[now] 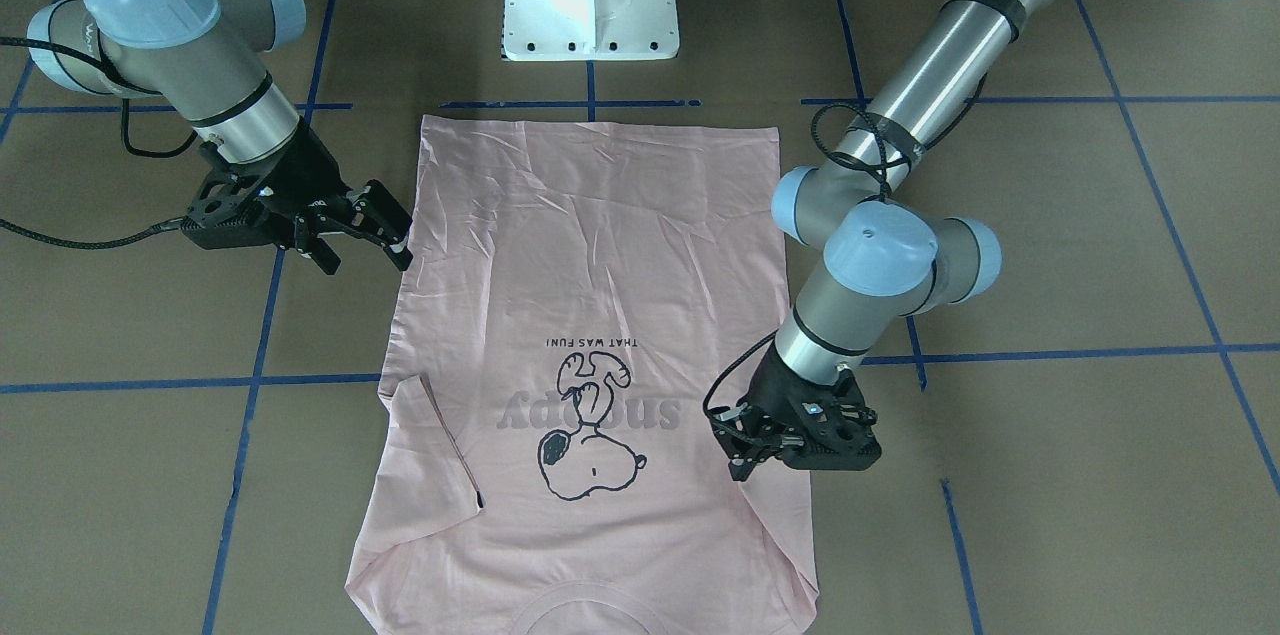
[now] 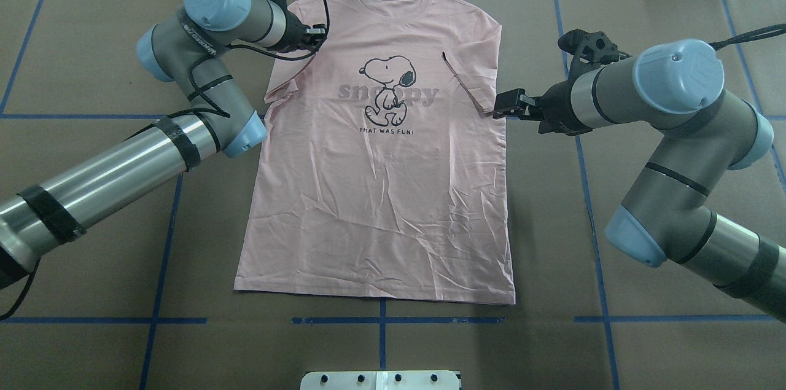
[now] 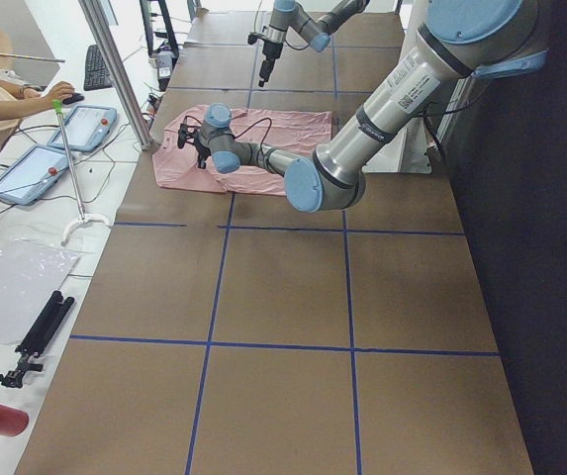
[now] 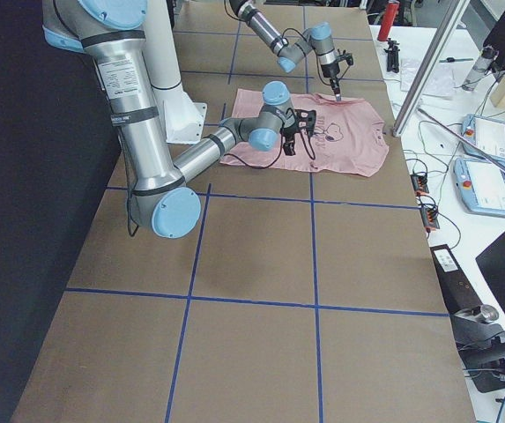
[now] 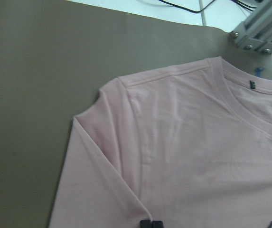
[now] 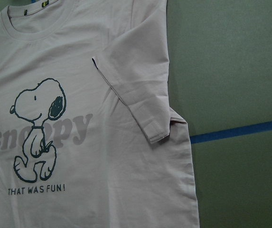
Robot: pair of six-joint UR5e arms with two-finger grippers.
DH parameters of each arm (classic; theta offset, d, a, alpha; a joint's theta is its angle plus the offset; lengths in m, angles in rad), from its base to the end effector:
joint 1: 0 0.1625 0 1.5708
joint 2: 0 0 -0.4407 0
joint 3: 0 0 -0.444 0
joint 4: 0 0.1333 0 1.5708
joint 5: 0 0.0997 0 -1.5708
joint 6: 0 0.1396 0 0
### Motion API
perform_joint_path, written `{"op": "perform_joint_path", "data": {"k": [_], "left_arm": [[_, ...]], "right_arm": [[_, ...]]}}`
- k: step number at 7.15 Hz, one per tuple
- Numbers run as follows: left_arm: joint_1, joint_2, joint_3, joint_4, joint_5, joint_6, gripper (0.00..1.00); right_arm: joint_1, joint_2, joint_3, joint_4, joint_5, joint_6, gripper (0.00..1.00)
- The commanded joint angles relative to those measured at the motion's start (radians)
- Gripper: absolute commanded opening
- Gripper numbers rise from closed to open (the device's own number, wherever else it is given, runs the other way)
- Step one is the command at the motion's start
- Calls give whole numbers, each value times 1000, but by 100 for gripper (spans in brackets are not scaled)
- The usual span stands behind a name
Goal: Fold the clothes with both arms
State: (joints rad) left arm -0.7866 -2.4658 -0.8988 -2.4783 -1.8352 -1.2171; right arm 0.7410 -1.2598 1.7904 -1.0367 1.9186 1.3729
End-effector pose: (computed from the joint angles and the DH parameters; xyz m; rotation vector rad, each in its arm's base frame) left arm 0.5962 -0.7347 0.3072 0.4088 1.0747 -0.2349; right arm -0.4445 -0.5229 0.3338 0.1969 -1.0846 0.3022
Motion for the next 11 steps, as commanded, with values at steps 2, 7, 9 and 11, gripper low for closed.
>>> {"op": "perform_joint_path", "data": {"k": [2,7,9,11], "left_arm": [[33,-36,90,-86,57,-10,0],[73,325,-464,-38,47,-121,73],[75,456,-667,98,48,-121,73],[76,458,-670,101,50,-121,73]], "right_arm": [[-8,-3,-5,3,-1,0,100],[-311,-97,131,-10,-294,337,100],[-605,-147,222,-125,-654,525,98],[-669,-147,291,-310,-704,678,95]]}}
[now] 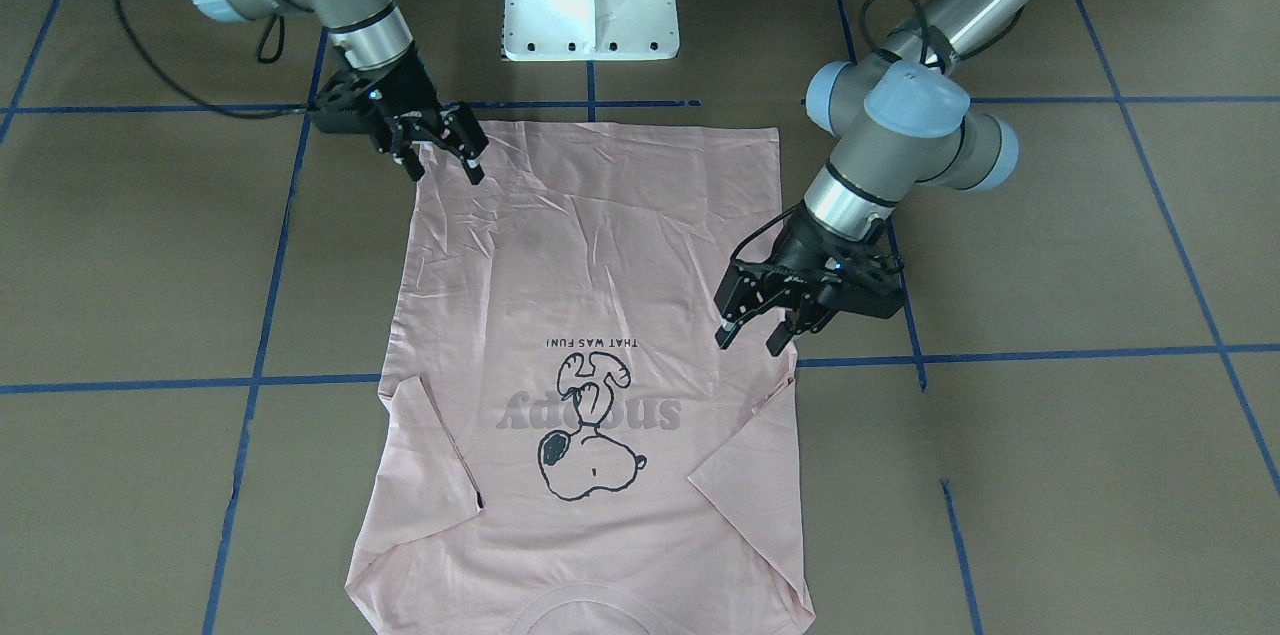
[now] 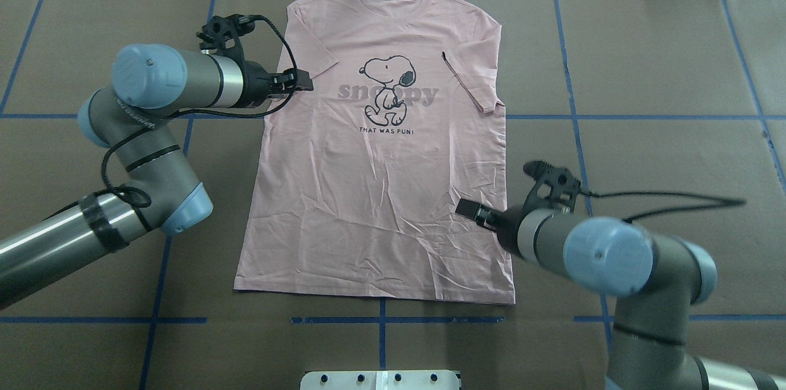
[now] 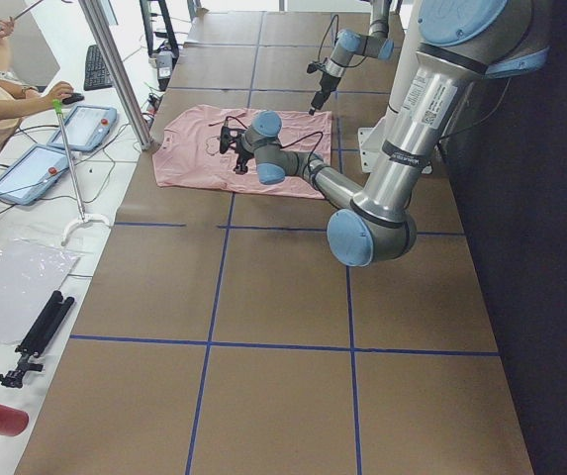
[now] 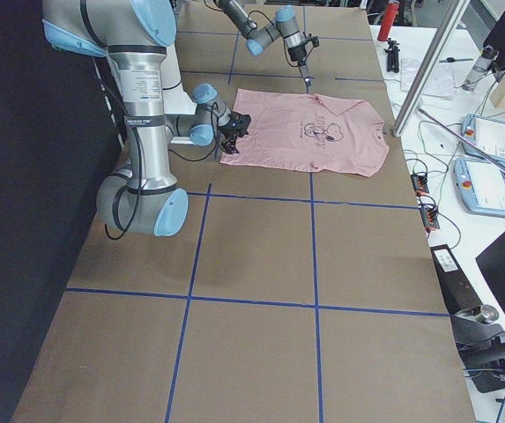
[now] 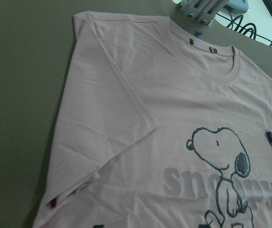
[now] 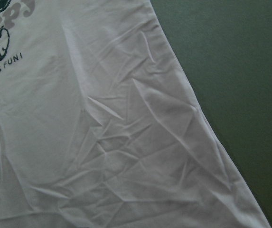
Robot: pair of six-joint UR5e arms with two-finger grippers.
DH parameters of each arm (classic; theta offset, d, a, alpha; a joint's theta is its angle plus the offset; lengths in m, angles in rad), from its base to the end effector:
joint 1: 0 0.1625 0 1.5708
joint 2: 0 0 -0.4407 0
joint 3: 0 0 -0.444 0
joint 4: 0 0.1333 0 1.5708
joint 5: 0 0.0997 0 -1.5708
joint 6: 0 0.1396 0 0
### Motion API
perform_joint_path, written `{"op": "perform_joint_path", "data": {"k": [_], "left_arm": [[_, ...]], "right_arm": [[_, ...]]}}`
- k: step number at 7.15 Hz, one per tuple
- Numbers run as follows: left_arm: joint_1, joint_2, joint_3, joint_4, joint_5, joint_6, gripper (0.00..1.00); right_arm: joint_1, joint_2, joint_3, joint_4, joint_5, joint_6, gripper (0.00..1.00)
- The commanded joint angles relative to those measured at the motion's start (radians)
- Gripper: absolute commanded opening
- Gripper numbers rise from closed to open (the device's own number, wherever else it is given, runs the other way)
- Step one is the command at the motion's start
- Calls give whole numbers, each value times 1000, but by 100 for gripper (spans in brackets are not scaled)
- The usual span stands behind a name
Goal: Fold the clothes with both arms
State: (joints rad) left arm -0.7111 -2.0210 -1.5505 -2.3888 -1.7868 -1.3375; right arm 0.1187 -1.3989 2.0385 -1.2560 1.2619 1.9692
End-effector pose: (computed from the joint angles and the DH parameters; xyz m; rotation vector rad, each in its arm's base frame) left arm 0.5055 -0.5719 0.3230 0.3998 1.1954 -0.2784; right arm -0.5728 -0.2453 0.3272 0.1529 -0.9937 0.6209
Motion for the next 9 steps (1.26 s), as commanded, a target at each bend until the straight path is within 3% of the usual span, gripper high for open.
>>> {"op": "perform_joint_path", "data": {"k": [1,4,9], "left_arm": [[1,15,-19,11,1,0,73],[2,15,-14,11,3,0,73],[1,13,-19,11,3,-2,73]], "right_arm": [[-48,-28,39,-95,-49,132,94],[-62,-34,14,-95,-18,278,89],[-63,-55,2,-106,-4,280,88]]}}
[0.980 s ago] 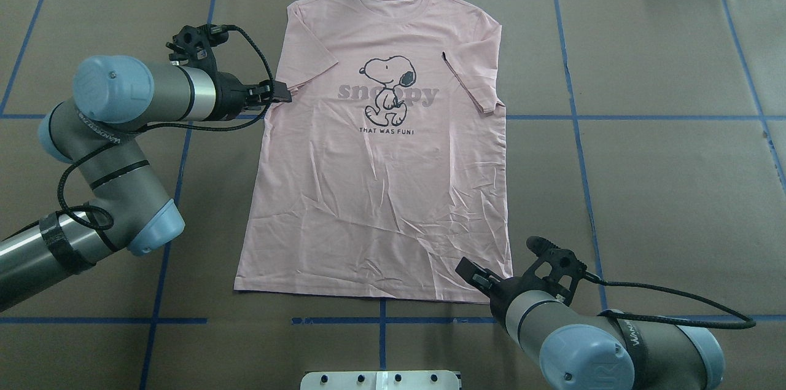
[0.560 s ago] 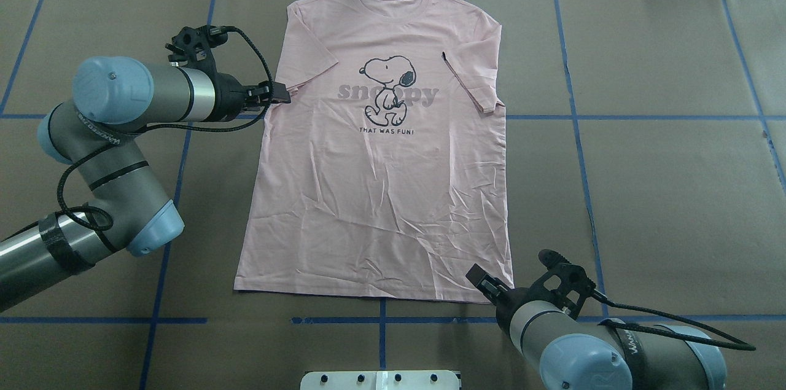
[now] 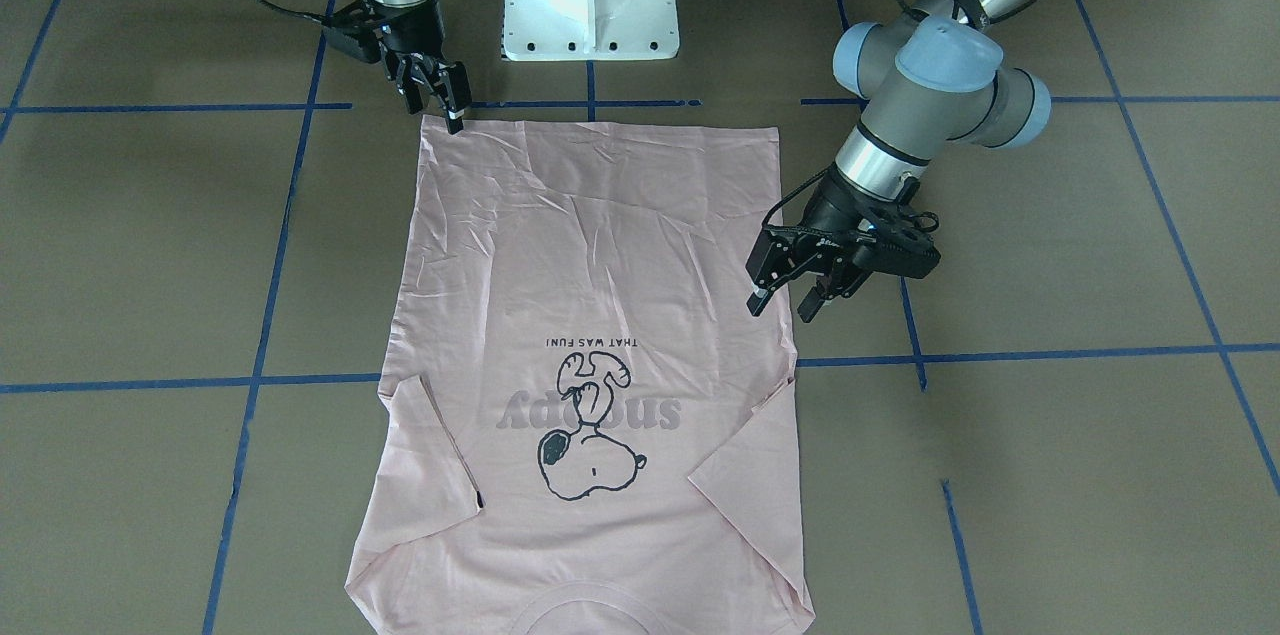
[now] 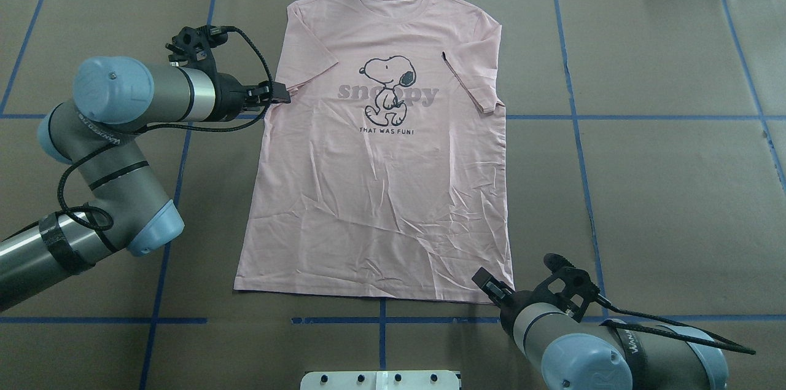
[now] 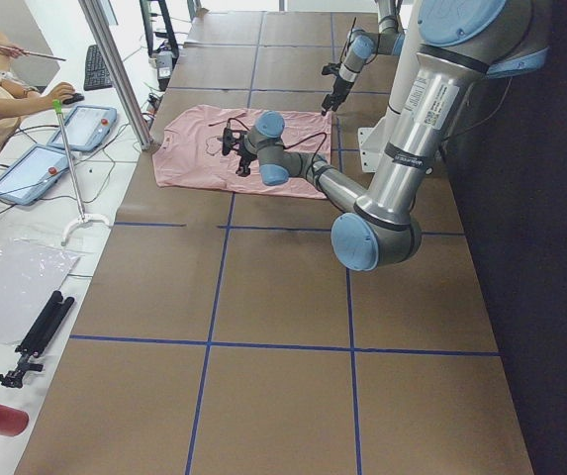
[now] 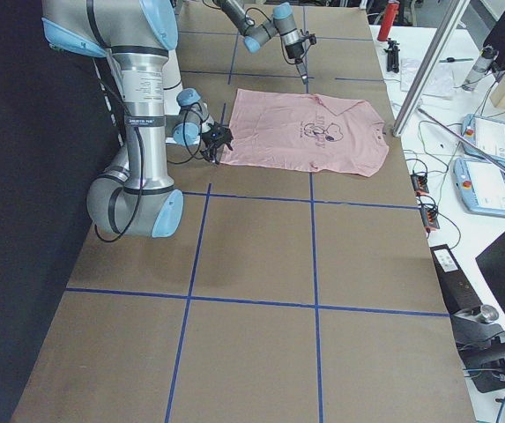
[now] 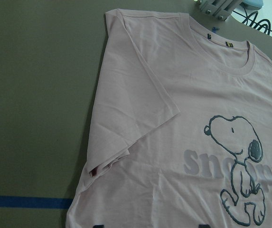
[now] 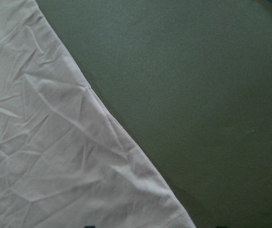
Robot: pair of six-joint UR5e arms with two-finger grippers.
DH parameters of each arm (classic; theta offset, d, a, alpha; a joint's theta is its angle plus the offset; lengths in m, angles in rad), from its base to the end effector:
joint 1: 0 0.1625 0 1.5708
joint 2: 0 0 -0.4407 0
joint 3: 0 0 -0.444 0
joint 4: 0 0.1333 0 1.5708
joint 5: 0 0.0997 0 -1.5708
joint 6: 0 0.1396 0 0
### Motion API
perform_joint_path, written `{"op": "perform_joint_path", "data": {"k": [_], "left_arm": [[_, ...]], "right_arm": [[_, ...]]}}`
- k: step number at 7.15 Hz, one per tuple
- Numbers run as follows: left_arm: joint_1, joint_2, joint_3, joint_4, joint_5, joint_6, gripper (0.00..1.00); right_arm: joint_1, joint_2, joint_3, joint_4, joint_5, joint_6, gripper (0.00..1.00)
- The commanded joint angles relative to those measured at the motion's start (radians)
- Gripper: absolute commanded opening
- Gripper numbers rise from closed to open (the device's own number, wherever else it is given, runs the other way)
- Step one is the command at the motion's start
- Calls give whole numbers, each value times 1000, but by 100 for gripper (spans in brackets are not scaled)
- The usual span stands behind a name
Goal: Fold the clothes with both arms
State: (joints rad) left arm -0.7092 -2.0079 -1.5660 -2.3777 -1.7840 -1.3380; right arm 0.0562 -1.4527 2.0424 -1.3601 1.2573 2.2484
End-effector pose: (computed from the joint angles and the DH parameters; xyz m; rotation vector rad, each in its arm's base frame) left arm 0.5025 -0.5679 0.3259 0.3963 1.1875 -0.2808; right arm -0.5748 -0.2090 0.3742 0.0409 -0.8715 0.8136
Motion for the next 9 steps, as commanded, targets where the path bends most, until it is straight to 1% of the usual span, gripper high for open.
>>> {"op": "perform_joint_path", "data": {"k": [1,2,3,4,6,7,8,9], "left_arm": [[-1,0,-5,0,0,-1,74],[-1,0,-3,0,0,-1,74],[-1,0,-8,0,0,-1,74],[-1,0,-8,0,0,-1,75],[0,-3,-19,0,5,-68,76],[5,-3,-47,2,17,-169,76],[40,39,-107,21,65,-202,77],[87,93,-211,90,104,-205,77]], "right_arm": [[-3,-2,-10,-2,1,2,72],[-3,-2,-10,-2,1,2,39],[-1,-3,-8,-7,-1,2,1],[-1,-6,-4,-7,1,0,0],[-6,-3,1,-20,-6,2,0],[-4,1,7,-36,-7,0,0],[-6,3,56,-46,-9,0,0],[-13,3,108,-91,-10,2,0]]}}
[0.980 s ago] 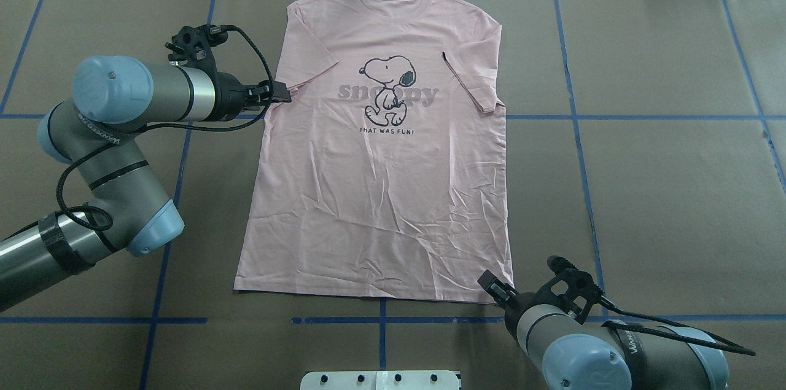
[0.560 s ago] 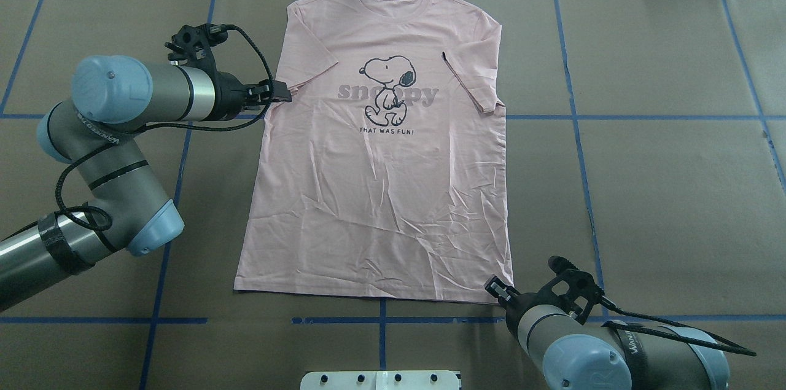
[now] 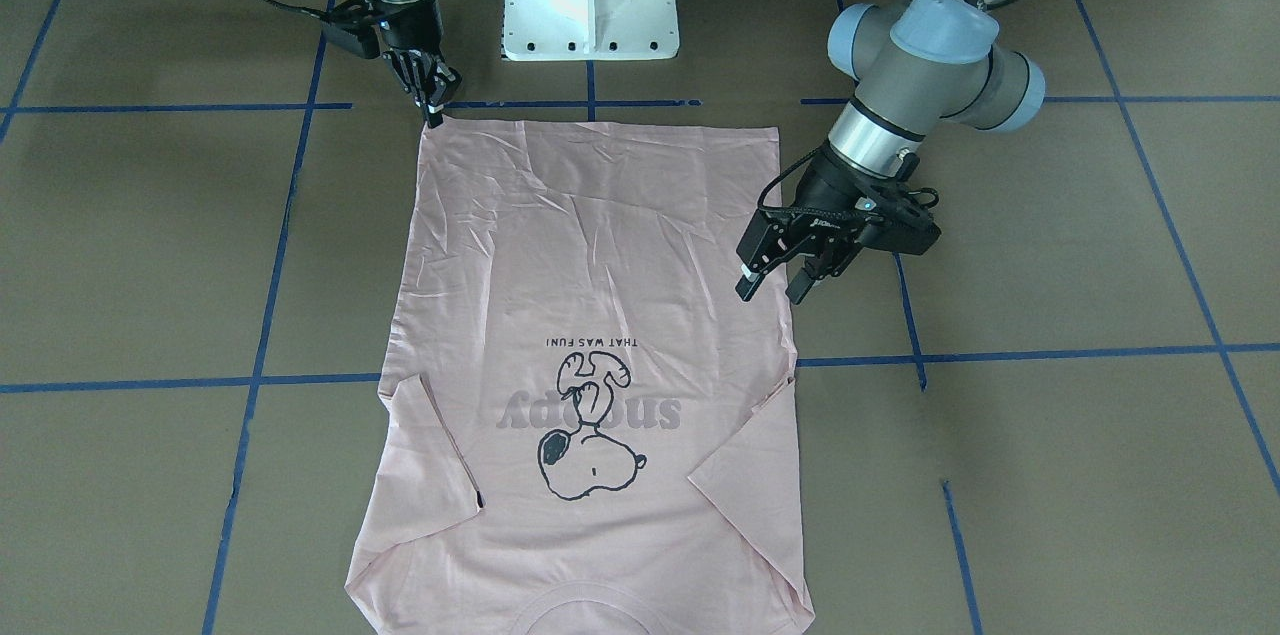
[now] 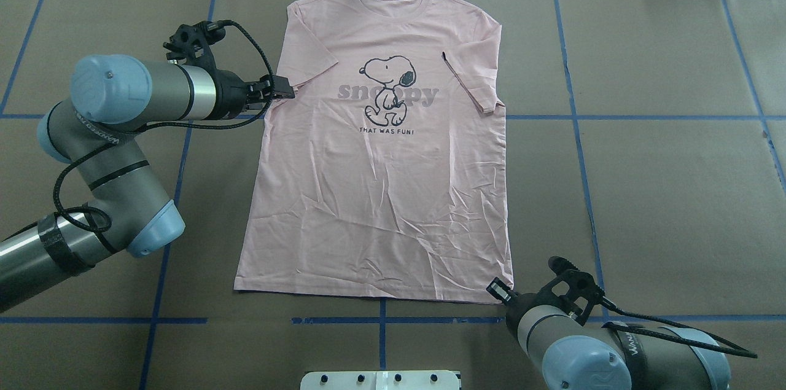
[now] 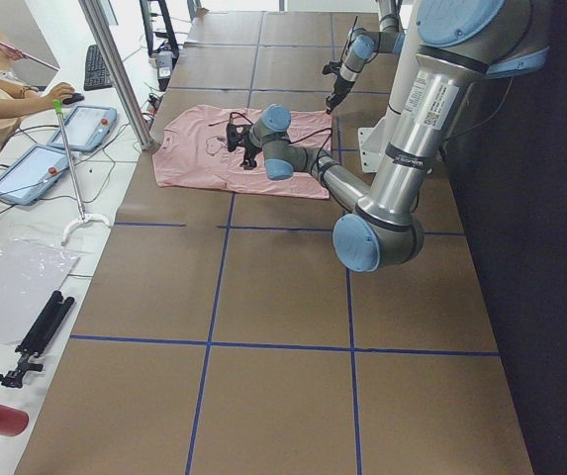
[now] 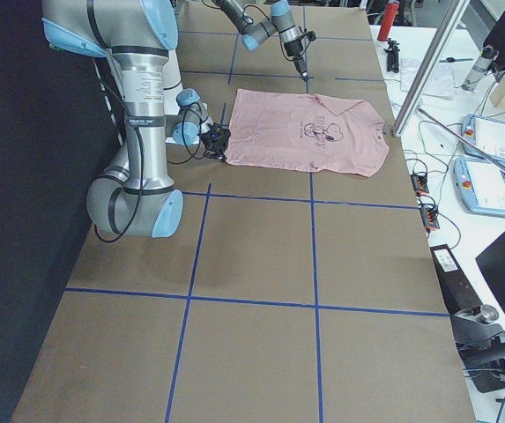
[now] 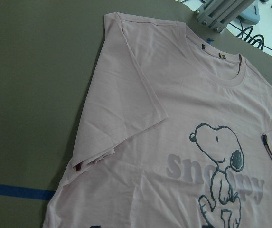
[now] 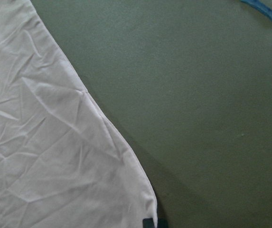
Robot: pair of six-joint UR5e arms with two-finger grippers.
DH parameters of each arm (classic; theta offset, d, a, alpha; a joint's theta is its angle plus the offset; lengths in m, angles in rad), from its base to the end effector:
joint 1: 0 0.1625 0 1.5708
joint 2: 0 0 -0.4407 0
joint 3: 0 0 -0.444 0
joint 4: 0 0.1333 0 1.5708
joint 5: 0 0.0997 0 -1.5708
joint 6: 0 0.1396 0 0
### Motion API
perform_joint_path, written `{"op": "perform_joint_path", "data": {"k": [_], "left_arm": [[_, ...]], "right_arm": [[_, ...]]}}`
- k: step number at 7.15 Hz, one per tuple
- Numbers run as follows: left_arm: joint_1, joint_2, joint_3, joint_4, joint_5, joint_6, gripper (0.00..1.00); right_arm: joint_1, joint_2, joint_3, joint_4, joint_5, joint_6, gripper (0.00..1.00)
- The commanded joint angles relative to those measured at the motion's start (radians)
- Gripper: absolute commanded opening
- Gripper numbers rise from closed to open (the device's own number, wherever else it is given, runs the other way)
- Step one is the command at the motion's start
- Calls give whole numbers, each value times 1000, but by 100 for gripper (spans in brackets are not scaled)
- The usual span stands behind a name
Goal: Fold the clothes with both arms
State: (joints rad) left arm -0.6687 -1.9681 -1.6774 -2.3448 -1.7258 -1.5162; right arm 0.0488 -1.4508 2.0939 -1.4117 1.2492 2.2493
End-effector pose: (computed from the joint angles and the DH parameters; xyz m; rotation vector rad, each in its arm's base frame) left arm 0.4958 -0.5342 0.2989 0.3294 1.2507 -0.4281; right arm -0.5632 -0.2051 0.3542 0.0442 -0.8752 0.8106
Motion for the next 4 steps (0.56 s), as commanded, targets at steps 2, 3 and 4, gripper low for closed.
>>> {"op": "perform_joint_path", "data": {"k": [2,3,4], "left_arm": [[182,121,-235,254,127,-158,77],[233,196,-348,377,133,-188,77],[298,224,-379,460,137,-226,77]], "right_arm": [[-12,1,104,-64,-2,-1,0],[-12,3,106,-64,-2,-1,0],[-11,4,106,-64,-2,-1,0]]}}
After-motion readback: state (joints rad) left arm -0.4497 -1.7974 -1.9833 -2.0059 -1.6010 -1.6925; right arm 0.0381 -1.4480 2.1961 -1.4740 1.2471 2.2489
